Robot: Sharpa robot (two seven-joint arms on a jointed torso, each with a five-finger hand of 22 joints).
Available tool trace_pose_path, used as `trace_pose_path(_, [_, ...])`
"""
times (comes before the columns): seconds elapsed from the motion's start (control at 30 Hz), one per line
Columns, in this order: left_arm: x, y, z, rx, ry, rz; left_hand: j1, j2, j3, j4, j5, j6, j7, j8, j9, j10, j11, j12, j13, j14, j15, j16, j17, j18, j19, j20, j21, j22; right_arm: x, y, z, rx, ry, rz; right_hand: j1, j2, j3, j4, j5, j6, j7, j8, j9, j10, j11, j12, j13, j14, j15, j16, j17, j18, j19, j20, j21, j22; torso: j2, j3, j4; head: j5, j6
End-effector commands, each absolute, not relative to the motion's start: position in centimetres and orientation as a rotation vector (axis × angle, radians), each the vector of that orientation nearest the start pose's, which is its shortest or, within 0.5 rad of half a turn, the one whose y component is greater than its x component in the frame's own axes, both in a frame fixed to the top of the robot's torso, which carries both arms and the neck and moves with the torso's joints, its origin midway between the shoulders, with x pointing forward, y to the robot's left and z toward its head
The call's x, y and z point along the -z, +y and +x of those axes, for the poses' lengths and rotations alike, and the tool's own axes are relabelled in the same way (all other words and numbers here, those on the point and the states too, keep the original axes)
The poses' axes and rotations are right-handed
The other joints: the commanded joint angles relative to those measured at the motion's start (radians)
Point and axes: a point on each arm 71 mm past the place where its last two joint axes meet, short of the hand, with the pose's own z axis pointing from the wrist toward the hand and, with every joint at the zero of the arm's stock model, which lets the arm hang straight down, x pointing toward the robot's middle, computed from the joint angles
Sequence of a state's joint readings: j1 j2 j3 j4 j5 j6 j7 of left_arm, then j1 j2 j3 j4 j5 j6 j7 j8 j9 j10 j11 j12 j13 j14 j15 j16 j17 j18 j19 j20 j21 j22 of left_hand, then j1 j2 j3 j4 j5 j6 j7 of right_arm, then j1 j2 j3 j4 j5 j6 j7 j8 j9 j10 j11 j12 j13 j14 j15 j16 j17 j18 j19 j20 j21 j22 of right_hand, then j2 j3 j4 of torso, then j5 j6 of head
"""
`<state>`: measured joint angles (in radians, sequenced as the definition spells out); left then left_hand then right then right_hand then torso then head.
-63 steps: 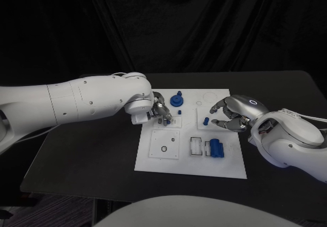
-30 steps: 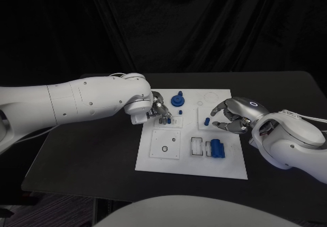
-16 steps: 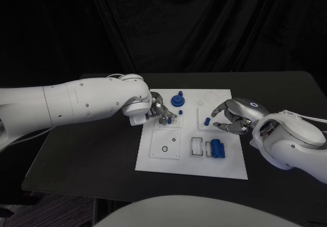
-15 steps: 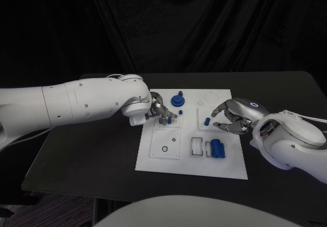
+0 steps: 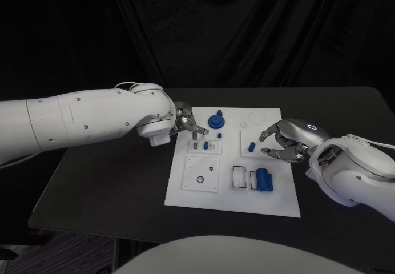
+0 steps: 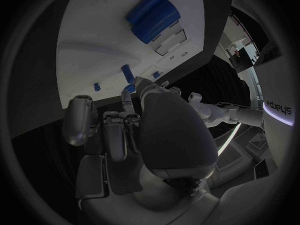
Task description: Assemble the parts on the task board
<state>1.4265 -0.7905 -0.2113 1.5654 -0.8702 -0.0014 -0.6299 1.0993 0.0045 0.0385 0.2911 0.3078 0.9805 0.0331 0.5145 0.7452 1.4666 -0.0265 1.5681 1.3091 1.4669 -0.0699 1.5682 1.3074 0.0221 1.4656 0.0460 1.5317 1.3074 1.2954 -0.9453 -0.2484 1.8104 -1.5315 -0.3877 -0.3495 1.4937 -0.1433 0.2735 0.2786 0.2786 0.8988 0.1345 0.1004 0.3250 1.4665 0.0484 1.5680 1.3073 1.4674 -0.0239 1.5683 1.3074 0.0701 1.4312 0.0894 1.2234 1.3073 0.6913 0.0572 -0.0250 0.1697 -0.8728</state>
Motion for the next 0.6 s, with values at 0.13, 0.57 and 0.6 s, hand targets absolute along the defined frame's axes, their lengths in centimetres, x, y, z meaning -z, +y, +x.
trace_pose_path(0.13, [15.0,20.4,50.2,0.331,2.220,-0.263,0.060,0.005,-0.001,-0.006,0.095,-0.032,-0.013,0.066,0.073,0.104,-0.015,0.003,0.262,0.104,-0.014,0.003,0.263,-0.012,0.081,-0.014,0.014,0.250,19.3,-18.5,41.8,-0.563,1.711,-0.171,-0.010,-0.001,0.002,0.005,0.005,0.008,0.001,-0.004,-0.002,0.104,0.004,0.003,0.264,0.102,0.006,0.000,0.260,0.009,-0.006,-0.001,-0.003,0.157,0.000,0.0004,-0.0002,0.006,0.000])
trace_pose_path(0.57, [14.1,21.3,53.8,0.198,2.273,-0.228,0.137,0.010,0.027,-0.003,-0.131,-0.071,-0.003,0.064,0.099,0.104,-0.008,0.003,0.262,0.104,-0.008,0.003,0.263,-0.008,0.071,-0.011,0.004,0.245,19.1,-18.3,41.6,-0.586,1.692,-0.173,-0.009,-0.001,0.003,0.004,0.007,0.011,0.000,-0.003,-0.003,0.104,0.004,0.003,0.264,0.103,0.006,0.001,0.261,0.009,-0.006,-0.001,-0.002,0.157,0.001,0.0007,0.0009,0.002,0.000])
trace_pose_path(0.6, [14.0,21.3,54.0,0.195,2.272,-0.227,0.129,0.011,0.023,-0.002,-0.144,-0.069,-0.002,0.065,0.100,0.104,-0.007,0.003,0.262,0.104,-0.008,0.003,0.263,-0.009,0.072,-0.011,0.005,0.246,19.1,-18.3,41.6,-0.587,1.691,-0.173,-0.009,-0.001,0.003,0.004,0.007,0.011,0.000,-0.003,-0.003,0.104,0.004,0.003,0.264,0.103,0.006,0.001,0.261,0.009,-0.006,-0.001,-0.002,0.157,0.002,0.0013,0.0002,0.004,0.000])
